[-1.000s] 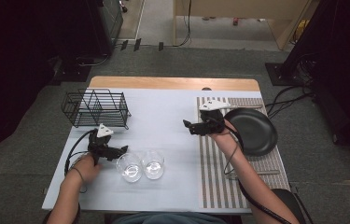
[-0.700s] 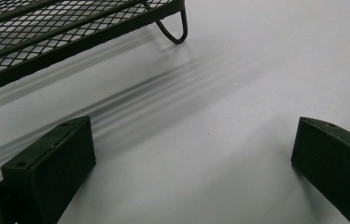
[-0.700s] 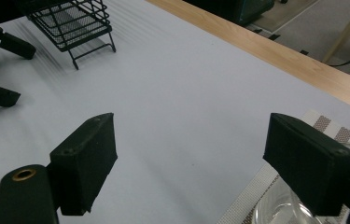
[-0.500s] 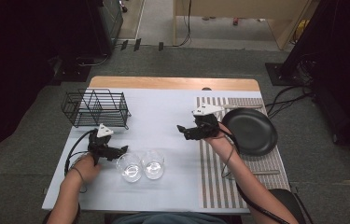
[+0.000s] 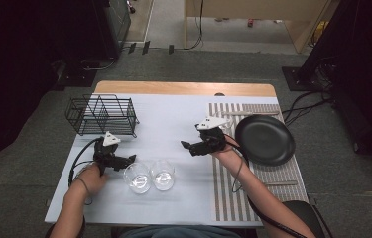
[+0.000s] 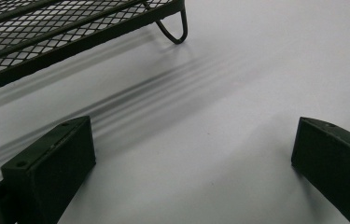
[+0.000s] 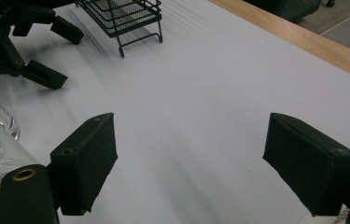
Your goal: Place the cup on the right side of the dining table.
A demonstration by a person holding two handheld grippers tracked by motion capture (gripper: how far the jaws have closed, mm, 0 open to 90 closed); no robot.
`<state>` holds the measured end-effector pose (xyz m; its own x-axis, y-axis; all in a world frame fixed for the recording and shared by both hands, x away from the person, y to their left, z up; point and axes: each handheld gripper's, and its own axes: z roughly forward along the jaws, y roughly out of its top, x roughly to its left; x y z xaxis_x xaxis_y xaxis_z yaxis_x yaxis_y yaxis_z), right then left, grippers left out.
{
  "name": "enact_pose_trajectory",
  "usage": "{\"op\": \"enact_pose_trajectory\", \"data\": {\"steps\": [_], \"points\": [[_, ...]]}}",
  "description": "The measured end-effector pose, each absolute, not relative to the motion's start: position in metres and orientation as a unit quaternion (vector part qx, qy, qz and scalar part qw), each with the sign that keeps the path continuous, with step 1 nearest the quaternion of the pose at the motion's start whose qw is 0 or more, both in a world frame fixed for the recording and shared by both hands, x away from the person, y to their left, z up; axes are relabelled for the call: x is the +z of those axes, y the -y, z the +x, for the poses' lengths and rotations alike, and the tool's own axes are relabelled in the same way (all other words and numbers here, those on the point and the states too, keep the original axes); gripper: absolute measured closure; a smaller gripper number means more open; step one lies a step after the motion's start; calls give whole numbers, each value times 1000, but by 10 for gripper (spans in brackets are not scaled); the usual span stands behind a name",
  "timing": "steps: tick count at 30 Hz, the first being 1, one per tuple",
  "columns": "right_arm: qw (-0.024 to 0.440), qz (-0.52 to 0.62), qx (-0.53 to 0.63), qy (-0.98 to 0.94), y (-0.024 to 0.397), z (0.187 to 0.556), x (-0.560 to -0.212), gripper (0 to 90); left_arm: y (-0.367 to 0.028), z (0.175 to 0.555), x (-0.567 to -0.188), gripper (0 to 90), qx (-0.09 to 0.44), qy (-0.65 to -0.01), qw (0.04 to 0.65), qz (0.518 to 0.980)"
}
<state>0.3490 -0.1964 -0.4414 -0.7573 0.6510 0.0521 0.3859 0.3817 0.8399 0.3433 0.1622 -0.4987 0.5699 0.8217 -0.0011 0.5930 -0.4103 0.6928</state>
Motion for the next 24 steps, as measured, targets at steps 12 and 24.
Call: {"op": "enact_pose_trajectory", "data": {"steps": [12,24], "points": [[133,295,454,-830,191,348,-451,184,-162,343,-499,0,173,-430,331,822],[115,279,446,-843,188,348,-462,192,-162,343,-499,0,172,-430,332,822]]}}
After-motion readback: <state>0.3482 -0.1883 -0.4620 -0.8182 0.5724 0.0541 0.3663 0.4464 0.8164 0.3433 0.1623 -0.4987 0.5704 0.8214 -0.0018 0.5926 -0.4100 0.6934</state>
